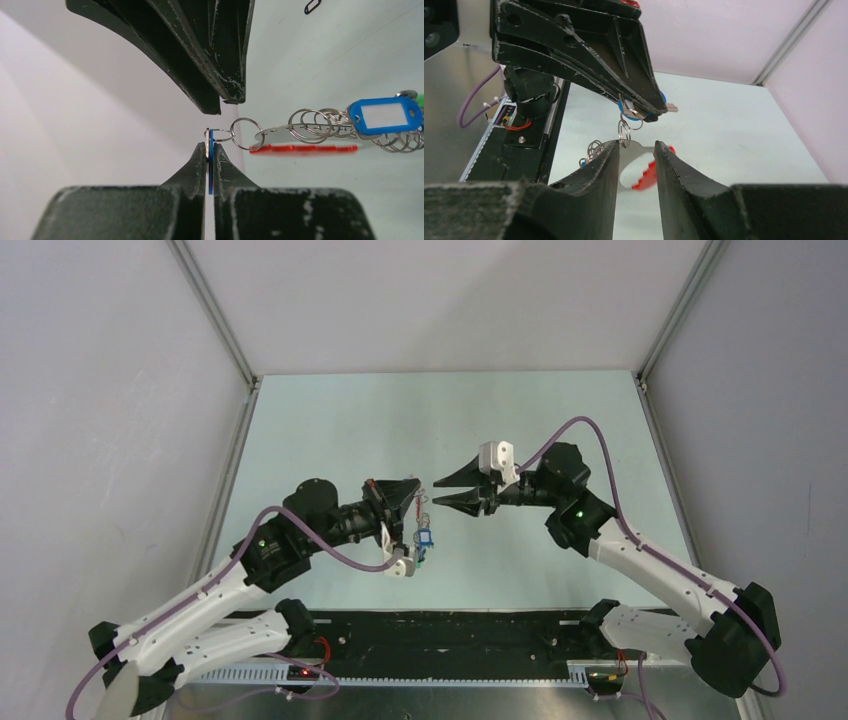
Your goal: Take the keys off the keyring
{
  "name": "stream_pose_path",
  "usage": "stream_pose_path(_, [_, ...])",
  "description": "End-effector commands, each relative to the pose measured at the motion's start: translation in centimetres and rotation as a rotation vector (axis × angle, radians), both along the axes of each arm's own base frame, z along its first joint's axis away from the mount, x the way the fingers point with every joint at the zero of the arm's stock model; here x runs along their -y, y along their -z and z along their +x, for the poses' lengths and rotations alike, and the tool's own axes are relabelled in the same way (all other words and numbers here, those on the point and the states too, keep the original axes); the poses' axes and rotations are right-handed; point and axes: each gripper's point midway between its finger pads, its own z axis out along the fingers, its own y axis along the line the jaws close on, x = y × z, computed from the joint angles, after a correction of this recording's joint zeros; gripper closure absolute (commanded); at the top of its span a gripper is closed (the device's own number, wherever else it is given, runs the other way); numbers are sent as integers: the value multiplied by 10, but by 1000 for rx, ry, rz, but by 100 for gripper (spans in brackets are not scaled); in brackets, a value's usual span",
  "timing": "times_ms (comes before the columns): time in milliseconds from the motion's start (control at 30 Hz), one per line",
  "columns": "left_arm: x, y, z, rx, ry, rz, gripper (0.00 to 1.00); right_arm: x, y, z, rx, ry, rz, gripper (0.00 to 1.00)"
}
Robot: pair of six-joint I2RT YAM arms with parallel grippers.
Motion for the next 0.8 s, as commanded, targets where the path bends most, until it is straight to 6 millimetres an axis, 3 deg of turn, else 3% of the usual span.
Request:
stream_pose_path(0, [-1, -46, -10, 63, 31, -111, 100, -8, -2, -7, 65, -42, 8, 64])
stream_pose_path(767, [-1, -56, -14, 67, 49, -134, 100, -19, 5, -19, 72, -105, 0, 73])
